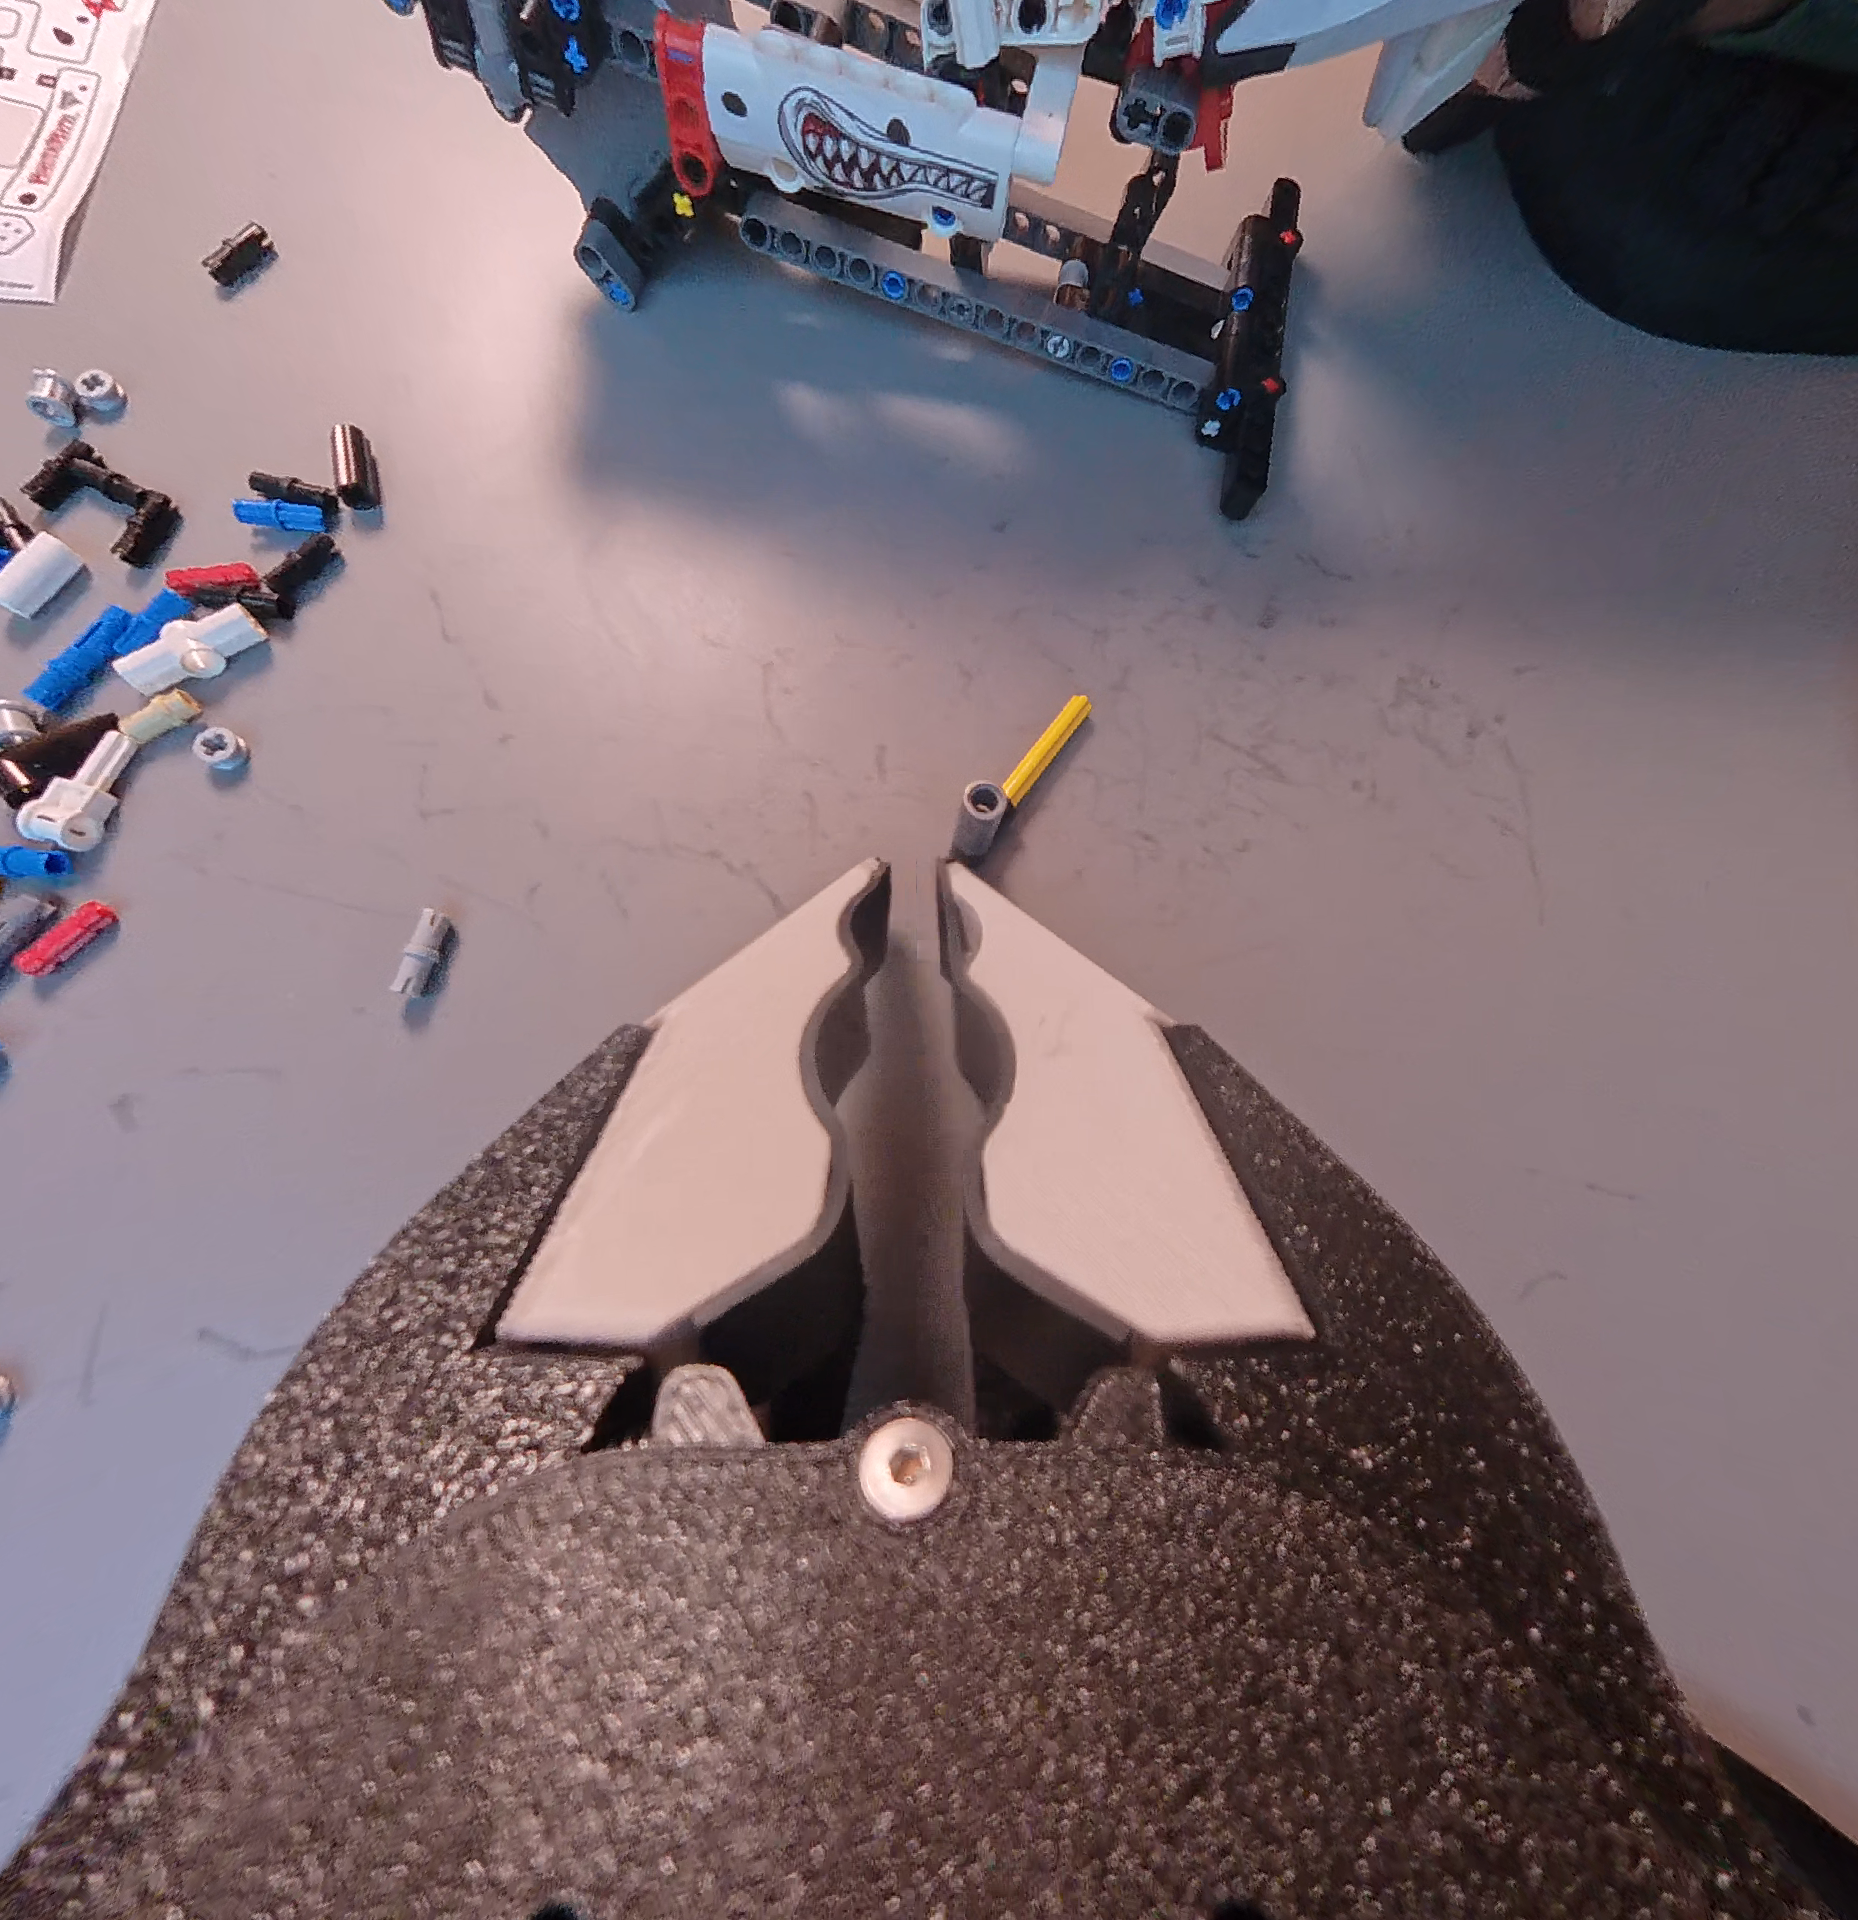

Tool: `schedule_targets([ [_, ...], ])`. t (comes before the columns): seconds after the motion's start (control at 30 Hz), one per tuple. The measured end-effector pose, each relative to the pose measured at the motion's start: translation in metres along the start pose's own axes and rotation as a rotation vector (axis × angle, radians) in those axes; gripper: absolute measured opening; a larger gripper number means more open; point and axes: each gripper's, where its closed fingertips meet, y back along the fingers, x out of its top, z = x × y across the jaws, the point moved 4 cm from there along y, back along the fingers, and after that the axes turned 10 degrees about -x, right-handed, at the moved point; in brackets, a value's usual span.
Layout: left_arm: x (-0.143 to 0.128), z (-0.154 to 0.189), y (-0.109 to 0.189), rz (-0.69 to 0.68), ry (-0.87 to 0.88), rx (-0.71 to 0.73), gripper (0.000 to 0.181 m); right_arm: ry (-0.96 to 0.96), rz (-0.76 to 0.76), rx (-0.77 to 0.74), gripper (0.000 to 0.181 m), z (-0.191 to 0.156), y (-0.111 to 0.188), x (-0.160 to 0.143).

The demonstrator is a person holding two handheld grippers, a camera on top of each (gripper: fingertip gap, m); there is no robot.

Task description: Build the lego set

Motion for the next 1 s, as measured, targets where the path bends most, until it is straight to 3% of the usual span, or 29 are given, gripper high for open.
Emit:
schedule_targets([
  [0.27, -0.002, 0.000, 0.006, 0.019, 0.011, -0.043, 0.030, 0.006, 0.000, -0.001, 0.036, 0.000, 0.000, 0.000],
  [0.4, -0.002, 0.004, -0.001, -0.021, -0.027, -0.039, 0.032, 0.006, 0.000, -0.002, 0.036, 0.000, 0.000, 0.000],
  [0.53, -0.002, 0.006, -0.008, -0.060, -0.058, -0.019, 0.024, 0.002, 0.002, 0.001, 0.036, 0.000, 0.000, 0.000],
  [0.7, -0.002, 0.010, -0.010, -0.074, -0.117, 0.000, 0.000, 0.001, 0.003, 0.002, 0.036, 0.000, 0.000, 0.000],
  [1.0, 0.003, 0.012, -0.008, -0.031, -0.103, -0.009, 0.000, 0.004, 0.005, 0.000, 0.036, 0.000, 0.001, 0.000],
])
